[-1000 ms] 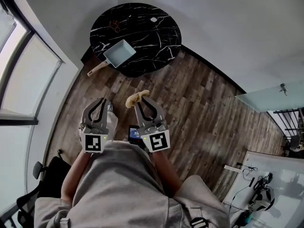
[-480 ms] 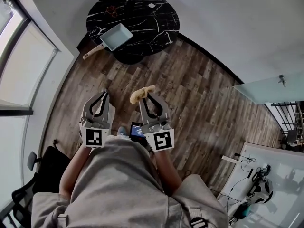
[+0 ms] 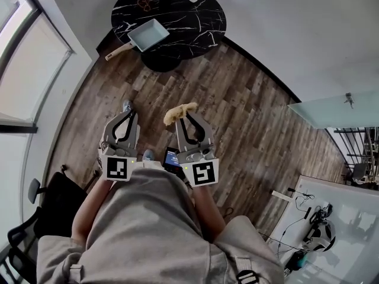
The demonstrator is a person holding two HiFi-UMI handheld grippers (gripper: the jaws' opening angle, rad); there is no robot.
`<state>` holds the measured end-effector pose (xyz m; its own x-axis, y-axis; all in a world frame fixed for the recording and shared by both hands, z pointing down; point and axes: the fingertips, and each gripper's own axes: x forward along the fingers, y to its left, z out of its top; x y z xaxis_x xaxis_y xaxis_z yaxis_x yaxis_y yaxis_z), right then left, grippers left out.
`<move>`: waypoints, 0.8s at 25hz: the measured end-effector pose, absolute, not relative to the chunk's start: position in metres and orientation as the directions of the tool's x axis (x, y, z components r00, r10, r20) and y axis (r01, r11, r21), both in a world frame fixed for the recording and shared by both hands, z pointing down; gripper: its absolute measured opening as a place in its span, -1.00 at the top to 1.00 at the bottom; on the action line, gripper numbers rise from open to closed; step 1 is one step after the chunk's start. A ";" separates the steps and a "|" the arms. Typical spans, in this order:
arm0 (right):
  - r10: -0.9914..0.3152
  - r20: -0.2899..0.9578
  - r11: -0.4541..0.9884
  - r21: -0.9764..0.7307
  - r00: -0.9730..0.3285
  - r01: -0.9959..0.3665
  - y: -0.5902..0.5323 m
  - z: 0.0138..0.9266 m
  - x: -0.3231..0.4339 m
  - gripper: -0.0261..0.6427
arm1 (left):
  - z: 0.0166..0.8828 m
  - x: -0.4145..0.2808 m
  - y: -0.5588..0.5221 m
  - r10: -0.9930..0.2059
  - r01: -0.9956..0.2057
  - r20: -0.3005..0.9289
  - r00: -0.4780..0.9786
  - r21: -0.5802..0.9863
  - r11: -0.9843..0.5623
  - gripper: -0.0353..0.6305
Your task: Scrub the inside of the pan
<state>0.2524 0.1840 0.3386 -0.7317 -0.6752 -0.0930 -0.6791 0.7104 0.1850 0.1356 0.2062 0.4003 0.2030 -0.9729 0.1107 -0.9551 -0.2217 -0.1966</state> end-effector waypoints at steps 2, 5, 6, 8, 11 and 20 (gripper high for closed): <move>-0.680 -0.101 0.704 0.187 -0.726 -0.685 0.187 0.337 0.252 0.73 | 0.403 0.133 0.210 -0.973 -0.956 0.115 0.200 -0.195 -0.220 0.85; -0.689 -0.098 0.695 0.195 -0.719 -0.692 0.193 0.338 0.253 0.73 | 0.407 0.133 0.215 -0.973 -0.959 0.108 0.203 -0.181 -0.220 0.85; -0.693 -0.093 0.692 0.196 -0.715 -0.695 0.194 0.339 0.254 0.73 | 0.408 0.134 0.216 -0.972 -0.958 0.112 0.205 -0.181 -0.223 0.85; -0.703 -0.083 0.683 0.198 -0.706 -0.703 0.198 0.340 0.261 0.73 | 0.409 0.140 0.217 -0.970 -0.954 0.113 0.217 -0.184 -0.235 0.85; -0.714 -0.076 0.672 0.206 -0.696 -0.712 0.202 0.339 0.271 0.73 | 0.406 0.149 0.219 -0.965 -0.948 0.116 0.235 -0.190 -0.254 0.86; -0.721 -0.087 0.662 0.205 -0.687 -0.721 0.208 0.341 0.274 0.73 | 0.405 0.152 0.223 -0.964 -0.947 0.105 0.245 -0.187 -0.261 0.86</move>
